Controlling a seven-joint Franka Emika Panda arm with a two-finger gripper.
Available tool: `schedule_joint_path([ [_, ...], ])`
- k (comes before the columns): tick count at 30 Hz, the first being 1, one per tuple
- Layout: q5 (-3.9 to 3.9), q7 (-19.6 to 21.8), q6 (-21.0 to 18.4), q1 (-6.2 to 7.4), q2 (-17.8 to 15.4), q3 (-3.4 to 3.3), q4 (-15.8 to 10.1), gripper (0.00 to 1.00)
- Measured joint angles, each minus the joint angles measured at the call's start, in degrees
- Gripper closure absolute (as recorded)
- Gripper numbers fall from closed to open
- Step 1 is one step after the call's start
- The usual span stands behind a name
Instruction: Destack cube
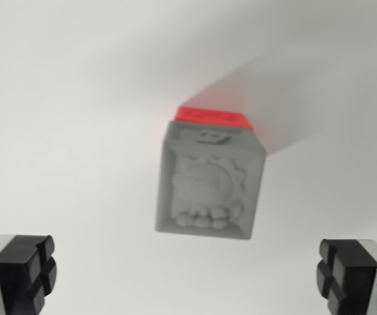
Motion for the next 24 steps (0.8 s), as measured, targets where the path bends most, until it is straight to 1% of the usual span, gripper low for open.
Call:
schedule_joint_path([
  [5,-0.06,2.0,2.7,-0.02,0.4,-0.42,-2.2,0.00],
  [7,-0.06,2.1,3.8,-0.02,1.3,-0.44,-2.3,0.00],
  [12,0.02,2.1,7.4,-0.02,5.3,-0.44,-2.3,0.00],
  [24,0.55,1.8,13.4,-0.02,11.4,-0.32,-2.2,0.00],
])
